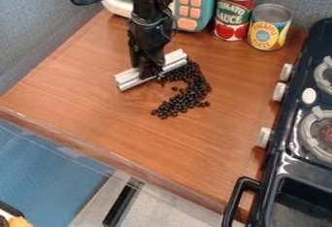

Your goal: Sweep into pile

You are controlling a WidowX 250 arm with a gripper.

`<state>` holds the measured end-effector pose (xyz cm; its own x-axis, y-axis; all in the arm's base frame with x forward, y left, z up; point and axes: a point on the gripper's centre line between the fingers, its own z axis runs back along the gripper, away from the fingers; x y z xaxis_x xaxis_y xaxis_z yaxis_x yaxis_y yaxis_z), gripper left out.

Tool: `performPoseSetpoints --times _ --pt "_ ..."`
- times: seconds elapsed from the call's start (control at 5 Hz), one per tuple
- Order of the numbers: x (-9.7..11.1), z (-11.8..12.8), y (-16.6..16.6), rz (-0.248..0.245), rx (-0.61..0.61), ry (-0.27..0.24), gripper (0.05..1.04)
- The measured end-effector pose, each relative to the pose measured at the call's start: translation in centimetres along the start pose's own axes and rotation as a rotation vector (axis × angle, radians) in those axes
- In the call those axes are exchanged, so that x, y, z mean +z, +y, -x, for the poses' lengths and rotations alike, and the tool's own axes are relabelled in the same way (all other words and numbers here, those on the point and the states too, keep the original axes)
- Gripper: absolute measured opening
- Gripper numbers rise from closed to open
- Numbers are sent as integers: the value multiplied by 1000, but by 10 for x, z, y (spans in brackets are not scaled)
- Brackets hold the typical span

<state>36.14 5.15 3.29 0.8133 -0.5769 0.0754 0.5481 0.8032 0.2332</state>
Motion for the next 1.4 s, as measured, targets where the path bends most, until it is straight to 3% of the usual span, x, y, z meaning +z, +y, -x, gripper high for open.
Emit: performPoseSetpoints --times 0.6,0.8,1.0,1.4 --pt "4 2 -22 3 -28 6 338" --pt "11 -3 -10 -1 7 -10 338" --pt "28 -6 30 -24 106 -48 338" --pt "10 -21 66 -31 148 36 338"
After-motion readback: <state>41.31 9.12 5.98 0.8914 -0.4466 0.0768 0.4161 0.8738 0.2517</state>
